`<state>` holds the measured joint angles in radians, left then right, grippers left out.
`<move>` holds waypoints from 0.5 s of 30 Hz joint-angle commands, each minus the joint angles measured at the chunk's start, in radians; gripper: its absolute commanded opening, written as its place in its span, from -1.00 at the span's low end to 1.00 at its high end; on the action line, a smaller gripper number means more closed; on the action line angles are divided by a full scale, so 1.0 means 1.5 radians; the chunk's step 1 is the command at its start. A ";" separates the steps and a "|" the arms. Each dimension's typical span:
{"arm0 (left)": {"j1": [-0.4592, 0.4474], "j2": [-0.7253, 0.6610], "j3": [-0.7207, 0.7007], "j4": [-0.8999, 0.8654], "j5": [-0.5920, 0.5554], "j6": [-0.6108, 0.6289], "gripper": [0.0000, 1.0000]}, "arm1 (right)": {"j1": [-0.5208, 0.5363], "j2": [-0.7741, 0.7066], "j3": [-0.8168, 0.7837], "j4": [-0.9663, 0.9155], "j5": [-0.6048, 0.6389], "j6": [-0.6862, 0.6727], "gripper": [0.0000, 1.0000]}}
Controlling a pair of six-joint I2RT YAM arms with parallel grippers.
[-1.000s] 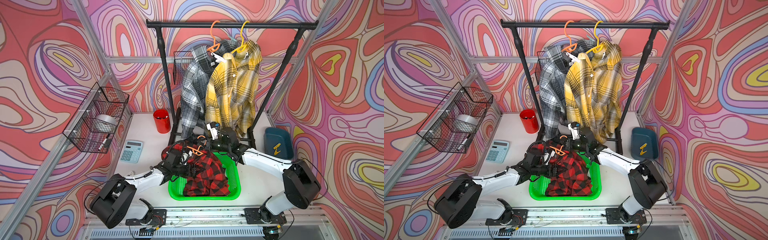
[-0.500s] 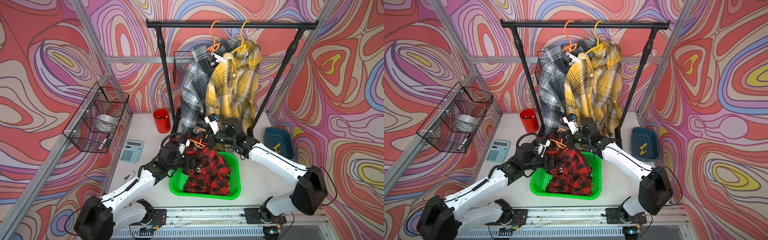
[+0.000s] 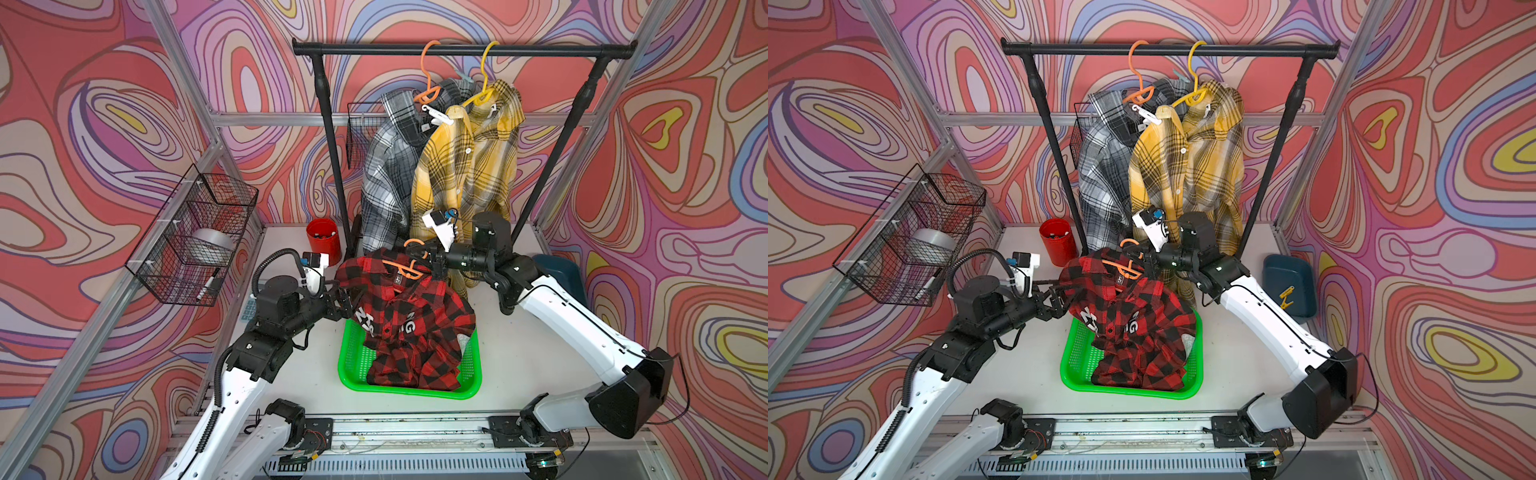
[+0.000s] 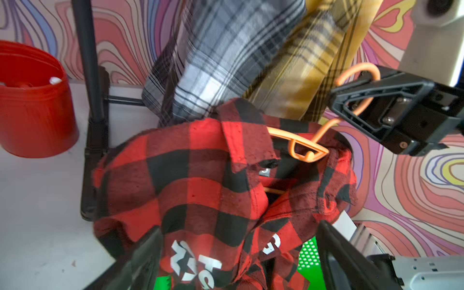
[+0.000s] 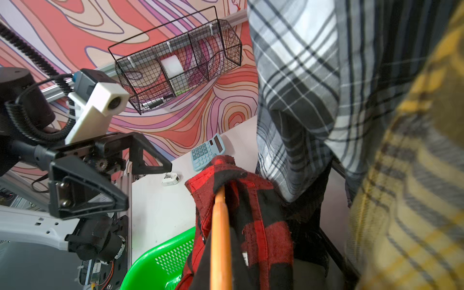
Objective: Remove the clothespins securing long-sleeve shirts to the hanger
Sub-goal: Remove the long-sleeve shirt from the hanger.
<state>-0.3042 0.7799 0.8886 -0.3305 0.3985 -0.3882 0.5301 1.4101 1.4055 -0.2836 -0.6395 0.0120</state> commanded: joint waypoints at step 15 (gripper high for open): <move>0.120 0.029 0.003 -0.046 0.020 0.056 0.79 | -0.012 -0.049 0.128 -0.078 -0.063 -0.042 -1.00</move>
<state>-0.1356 0.8127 0.9024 -0.3756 0.4080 -0.3283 0.5201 1.3590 1.5642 -0.3973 -0.7017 -0.0387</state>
